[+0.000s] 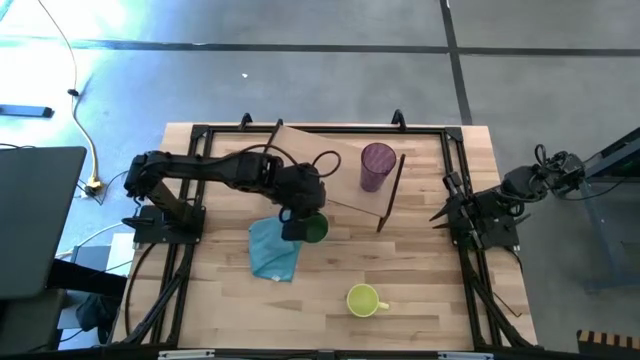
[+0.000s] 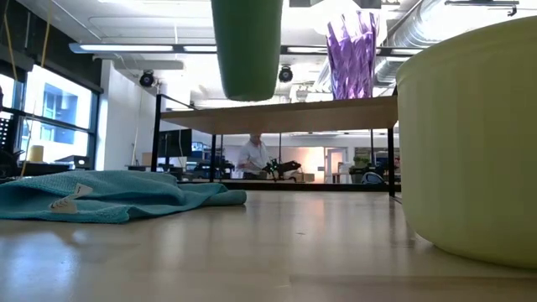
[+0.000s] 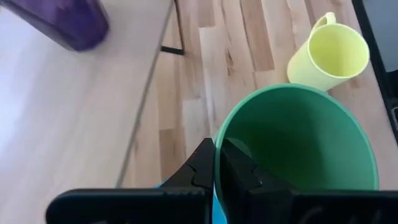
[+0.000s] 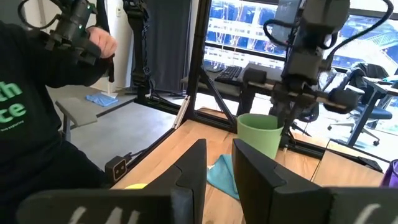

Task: Stack small to large cups/mugs on shelf
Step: Put the green cup on the shelf

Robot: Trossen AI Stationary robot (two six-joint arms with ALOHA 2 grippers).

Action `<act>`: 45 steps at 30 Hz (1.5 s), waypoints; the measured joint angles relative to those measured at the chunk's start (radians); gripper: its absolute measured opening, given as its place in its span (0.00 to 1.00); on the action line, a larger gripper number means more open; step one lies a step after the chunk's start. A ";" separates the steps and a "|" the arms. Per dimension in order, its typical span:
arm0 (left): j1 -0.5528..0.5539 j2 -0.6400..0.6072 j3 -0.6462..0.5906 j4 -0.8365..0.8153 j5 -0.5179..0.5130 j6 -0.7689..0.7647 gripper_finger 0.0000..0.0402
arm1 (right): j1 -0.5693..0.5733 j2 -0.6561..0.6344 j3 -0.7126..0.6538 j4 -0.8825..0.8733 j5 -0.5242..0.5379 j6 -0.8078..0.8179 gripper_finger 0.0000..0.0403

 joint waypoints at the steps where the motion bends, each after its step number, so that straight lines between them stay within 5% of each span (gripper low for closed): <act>1: 0.006 0.000 0.010 -0.001 -0.004 0.009 0.00 | 0.000 0.000 0.000 0.000 0.000 0.000 0.17; 45: 0.515 0.000 0.355 -0.128 0.248 0.043 0.00 | 0.000 0.001 0.000 -0.015 0.021 -0.005 0.17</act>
